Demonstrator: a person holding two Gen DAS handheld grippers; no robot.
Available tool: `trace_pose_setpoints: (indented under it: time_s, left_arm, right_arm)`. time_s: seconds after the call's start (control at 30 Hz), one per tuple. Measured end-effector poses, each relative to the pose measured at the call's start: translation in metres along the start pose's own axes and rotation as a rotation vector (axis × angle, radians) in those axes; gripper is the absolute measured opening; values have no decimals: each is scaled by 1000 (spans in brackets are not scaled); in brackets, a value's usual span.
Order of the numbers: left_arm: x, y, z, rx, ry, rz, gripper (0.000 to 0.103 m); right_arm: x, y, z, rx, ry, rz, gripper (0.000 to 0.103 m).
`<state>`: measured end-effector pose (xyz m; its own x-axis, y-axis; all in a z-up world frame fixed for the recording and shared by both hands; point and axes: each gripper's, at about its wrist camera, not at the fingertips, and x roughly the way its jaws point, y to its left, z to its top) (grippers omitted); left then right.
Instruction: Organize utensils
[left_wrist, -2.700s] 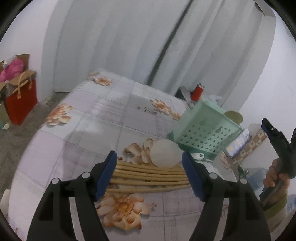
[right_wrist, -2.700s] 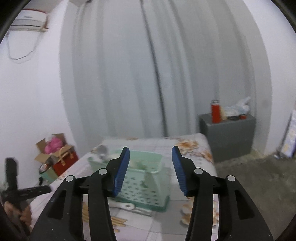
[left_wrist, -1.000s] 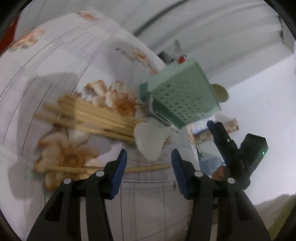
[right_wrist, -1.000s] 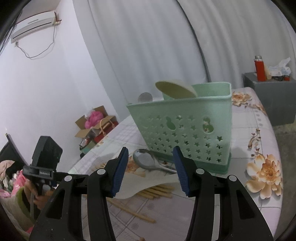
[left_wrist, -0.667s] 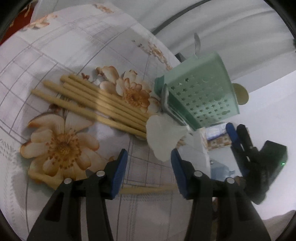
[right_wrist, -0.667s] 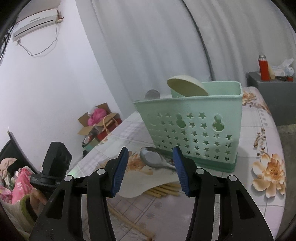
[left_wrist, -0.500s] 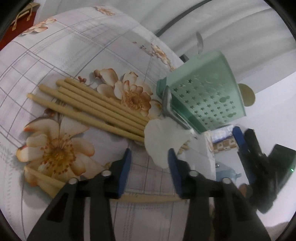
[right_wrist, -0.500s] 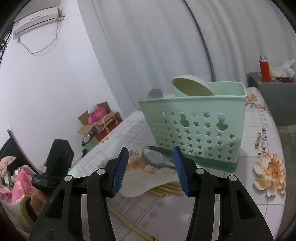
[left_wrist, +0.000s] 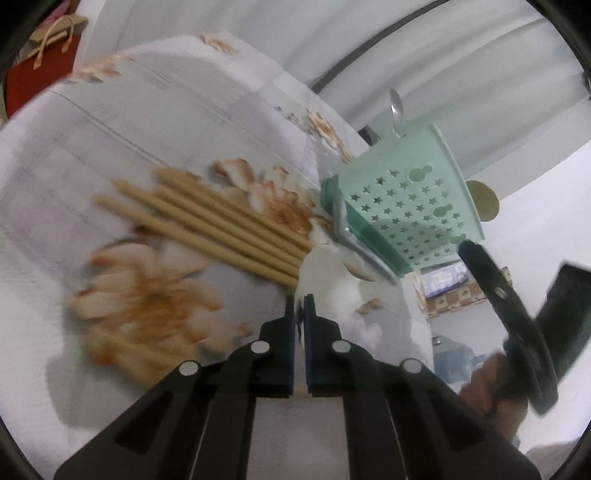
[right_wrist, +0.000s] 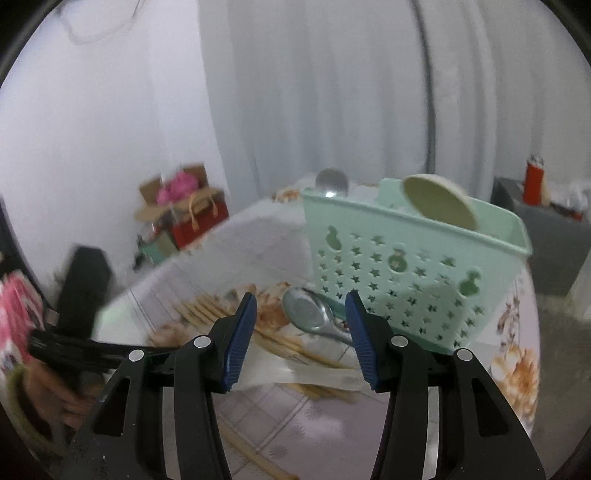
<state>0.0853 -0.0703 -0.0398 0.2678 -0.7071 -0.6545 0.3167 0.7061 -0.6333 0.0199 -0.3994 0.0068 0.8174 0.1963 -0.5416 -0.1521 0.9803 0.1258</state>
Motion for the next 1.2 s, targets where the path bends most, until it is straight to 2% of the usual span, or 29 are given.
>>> trace_pose_setpoints:
  time_s: [0.13, 0.33, 0.63, 0.9, 1.0, 1.03, 1.2]
  left_arm:
    - [-20, 17, -8, -10, -7, 11, 3]
    - [-40, 38, -16, -37, -32, 4, 3]
    - [-45, 53, -19, -44, -43, -26, 3]
    - [-45, 54, -18, -46, -42, -45, 3]
    - [-45, 54, -18, -48, -46, -41, 3]
    - [-46, 53, -18, -47, -51, -39, 3]
    - [-45, 47, -16, -40, -73, -34, 3]
  right_arm:
    - [38, 19, 7, -136, 107, -31, 38]
    - [84, 46, 7, -300, 198, -90, 29]
    - [130, 60, -3, -391, 290, -213, 20]
    - [146, 65, -13, -436, 319, -307, 14]
    - [148, 66, -17, -451, 313, -332, 7]
    - [148, 65, -17, -447, 303, -340, 4]
    - [134, 58, -10, -385, 267, -335, 4]
